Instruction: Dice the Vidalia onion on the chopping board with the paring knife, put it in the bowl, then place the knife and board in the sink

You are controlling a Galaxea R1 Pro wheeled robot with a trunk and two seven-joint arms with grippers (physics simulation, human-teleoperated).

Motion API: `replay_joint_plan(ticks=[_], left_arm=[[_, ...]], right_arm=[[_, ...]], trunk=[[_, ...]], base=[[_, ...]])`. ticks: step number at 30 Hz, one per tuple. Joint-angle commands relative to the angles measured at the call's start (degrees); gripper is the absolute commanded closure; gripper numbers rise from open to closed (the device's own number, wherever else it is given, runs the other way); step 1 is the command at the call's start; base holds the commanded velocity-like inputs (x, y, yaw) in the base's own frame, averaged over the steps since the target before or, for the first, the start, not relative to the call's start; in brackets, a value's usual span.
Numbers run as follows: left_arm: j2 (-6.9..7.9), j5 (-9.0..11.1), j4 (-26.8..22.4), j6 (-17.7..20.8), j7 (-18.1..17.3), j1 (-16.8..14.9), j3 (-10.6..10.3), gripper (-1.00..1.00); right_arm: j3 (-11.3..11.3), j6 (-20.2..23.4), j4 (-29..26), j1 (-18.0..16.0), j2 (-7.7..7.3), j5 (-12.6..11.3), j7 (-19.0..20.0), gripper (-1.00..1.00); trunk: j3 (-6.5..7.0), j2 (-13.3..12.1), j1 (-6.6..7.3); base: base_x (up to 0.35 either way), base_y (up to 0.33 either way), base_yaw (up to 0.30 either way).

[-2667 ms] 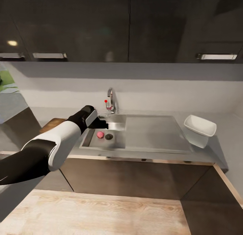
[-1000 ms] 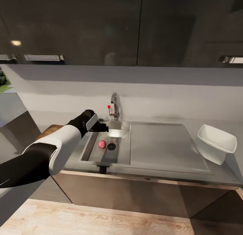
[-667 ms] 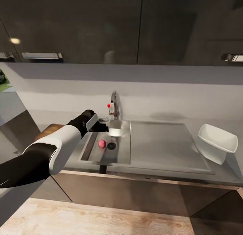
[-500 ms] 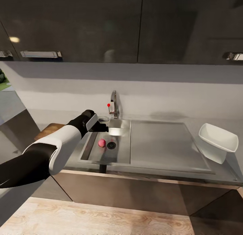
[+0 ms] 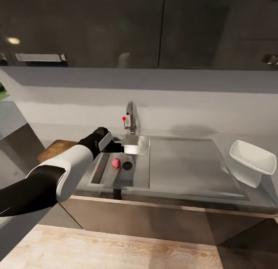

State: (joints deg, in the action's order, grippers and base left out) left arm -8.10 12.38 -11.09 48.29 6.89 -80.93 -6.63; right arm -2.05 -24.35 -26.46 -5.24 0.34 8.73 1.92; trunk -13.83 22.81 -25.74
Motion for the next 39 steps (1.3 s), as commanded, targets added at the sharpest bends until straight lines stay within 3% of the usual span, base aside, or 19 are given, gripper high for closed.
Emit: replay_joint_plan(ticks=[1, 39], left_arm=[[0.01, 0.6, -0.1, 0.2, 0.4, 0.0, -0.4, -1.0], [0.01, 0.6, 0.4, 0.2, 0.3, 0.2, -0.4, -1.0]], right_arm=[[-0.2, -0.2, 0.0, 0.0, 0.02, 0.3, 0.2, -1.0], [-0.2, -0.2, 0.0, 0.0, 0.01, 0.2, 0.2, -1.0]], trunk=[[-0.2, 0.1, -0.04], [-3.67, 0.1, -0.04]], base=[[0.116, 0.022, 0.0], [0.059, 0.005, 0.0]])
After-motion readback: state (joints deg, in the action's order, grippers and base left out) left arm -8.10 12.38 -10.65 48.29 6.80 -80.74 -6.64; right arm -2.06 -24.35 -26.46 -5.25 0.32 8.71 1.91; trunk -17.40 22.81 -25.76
